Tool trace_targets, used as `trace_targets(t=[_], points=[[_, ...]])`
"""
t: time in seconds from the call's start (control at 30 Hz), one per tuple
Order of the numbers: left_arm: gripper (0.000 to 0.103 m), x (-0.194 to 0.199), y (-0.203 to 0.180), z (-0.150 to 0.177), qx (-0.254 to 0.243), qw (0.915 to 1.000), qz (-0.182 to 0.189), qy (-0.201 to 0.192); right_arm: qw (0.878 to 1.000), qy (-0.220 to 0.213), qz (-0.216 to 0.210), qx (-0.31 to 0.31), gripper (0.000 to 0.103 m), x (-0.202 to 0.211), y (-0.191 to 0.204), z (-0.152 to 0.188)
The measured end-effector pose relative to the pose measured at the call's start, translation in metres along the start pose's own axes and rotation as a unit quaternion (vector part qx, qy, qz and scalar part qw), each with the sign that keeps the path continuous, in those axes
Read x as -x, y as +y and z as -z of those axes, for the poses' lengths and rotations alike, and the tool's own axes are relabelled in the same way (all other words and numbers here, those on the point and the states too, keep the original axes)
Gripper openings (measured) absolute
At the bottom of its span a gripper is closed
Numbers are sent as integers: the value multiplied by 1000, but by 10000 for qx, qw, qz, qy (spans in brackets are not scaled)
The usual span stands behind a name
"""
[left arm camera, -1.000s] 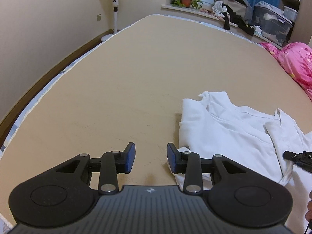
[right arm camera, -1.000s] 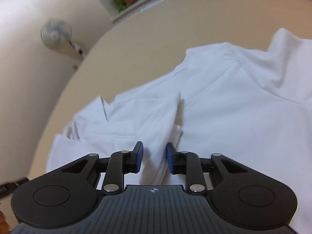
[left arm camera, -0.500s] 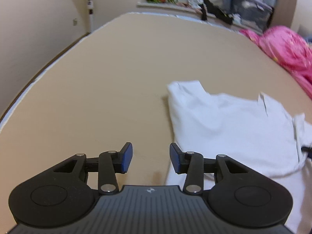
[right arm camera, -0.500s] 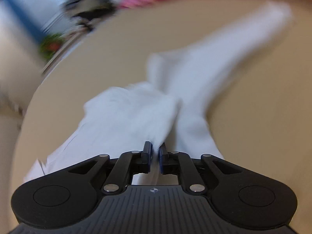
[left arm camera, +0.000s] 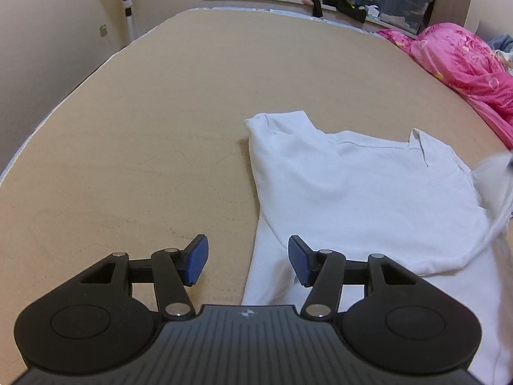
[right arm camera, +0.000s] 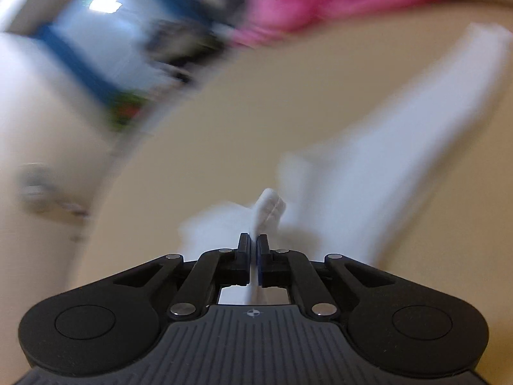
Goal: Fold small clothes
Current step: 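Grasp the other sleeve with the right gripper and fold it across the body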
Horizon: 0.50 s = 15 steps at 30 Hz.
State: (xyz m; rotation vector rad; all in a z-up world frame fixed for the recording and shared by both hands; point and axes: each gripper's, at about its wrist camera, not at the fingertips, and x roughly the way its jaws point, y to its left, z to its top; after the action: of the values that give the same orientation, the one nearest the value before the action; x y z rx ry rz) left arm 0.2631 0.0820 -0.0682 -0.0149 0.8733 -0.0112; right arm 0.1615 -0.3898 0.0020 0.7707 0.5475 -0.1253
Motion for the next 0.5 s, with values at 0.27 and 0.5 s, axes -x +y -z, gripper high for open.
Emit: trace_targets(t=[0.27,0.5], points=[[61,-1,-5,1,-101,9999,-38,-8,9936,-442,697,-773,5,20,-35,-8],[62,-8,-8,2,-150,9998,11,97,9736,-83,2222,-521,15,17,-46,-5]])
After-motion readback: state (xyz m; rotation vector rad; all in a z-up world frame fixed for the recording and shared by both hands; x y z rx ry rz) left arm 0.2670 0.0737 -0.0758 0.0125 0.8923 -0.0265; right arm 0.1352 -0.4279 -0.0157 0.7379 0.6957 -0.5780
